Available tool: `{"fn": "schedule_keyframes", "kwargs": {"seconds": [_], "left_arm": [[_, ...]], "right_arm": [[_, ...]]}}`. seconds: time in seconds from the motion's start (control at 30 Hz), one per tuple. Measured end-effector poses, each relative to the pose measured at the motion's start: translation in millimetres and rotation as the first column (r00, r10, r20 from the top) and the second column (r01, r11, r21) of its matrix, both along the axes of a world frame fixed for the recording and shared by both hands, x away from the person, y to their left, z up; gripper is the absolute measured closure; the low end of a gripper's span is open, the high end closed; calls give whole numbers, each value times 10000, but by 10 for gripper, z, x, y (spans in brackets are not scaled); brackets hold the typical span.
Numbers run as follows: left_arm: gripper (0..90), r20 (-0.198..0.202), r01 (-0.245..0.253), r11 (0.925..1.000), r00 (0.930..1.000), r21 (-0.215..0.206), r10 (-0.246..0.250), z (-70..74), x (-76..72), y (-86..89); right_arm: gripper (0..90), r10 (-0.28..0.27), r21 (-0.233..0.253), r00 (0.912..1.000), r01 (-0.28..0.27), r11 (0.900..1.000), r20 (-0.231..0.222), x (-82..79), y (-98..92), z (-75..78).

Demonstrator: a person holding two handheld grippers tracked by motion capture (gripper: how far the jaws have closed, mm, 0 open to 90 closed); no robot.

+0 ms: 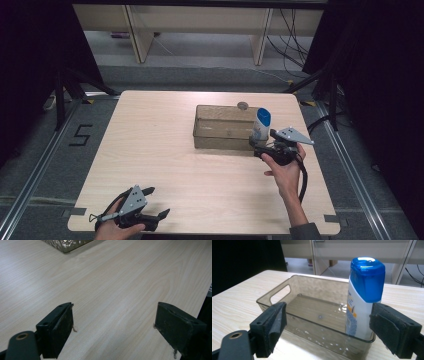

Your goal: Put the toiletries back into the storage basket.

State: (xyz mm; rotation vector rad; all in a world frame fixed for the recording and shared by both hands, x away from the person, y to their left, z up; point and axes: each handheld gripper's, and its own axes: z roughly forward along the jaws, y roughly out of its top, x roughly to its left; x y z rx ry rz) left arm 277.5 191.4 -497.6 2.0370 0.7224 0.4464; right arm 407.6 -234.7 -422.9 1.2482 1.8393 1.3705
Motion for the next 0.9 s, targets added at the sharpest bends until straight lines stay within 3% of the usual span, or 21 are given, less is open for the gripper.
{"fn": "schedule_keyframes", "kwargs": {"seconds": [0.07,0.23,0.27,0.37,0.4,0.43,0.47,0.53,0.73,0.77,0.83,0.9], "left_arm": [[147,24,-39,10000,10000,-58,39,0,-1,-2],[147,0,-38,10000,10000,-80,38,-3,1,-3],[147,5,-28,10000,10000,-74,28,-3,1,-3],[147,-33,7,10000,10000,-55,-7,-3,2,-2],[147,-44,9,10000,10000,-45,-9,-3,2,-2],[147,-36,-15,10000,10000,-87,15,-5,2,-3],[147,-25,-62,9999,10000,-107,62,-4,0,-4],[147,-34,-130,9998,9999,-170,129,-3,-2,-7],[147,-18,-110,9999,9999,-122,110,1,-2,-3],[147,-9,-105,9998,9999,-157,105,0,0,-3],[147,12,-130,9998,9999,-122,130,4,0,1],[147,23,-133,9998,9999,-117,133,4,1,2]], "right_arm": [[153,-48,200,9999,51,9998,-165,-22,27,-6],[153,176,-85,9998,-175,9998,133,-32,21,-18],[153,116,147,9999,-114,9998,-127,-52,38,-18],[153,98,-57,10000,-98,9999,4,-59,34,-33],[154,80,287,9996,-72,9996,-276,-91,54,-29],[154,213,72,9998,-212,9997,-50,-78,39,-36],[153,135,-112,9999,-136,9998,-104,-96,35,-29],[153,231,229,9997,-229,9995,-106,-115,56,-43],[154,432,-40,9989,-433,9991,-193,-176,95,-82],[154,441,198,9984,-434,9989,-341,-194,121,-91],[154,589,-142,9982,-590,9982,-61,-195,105,-94],[154,603,1,9981,-603,9982,-101,-217,116,-91]]}}
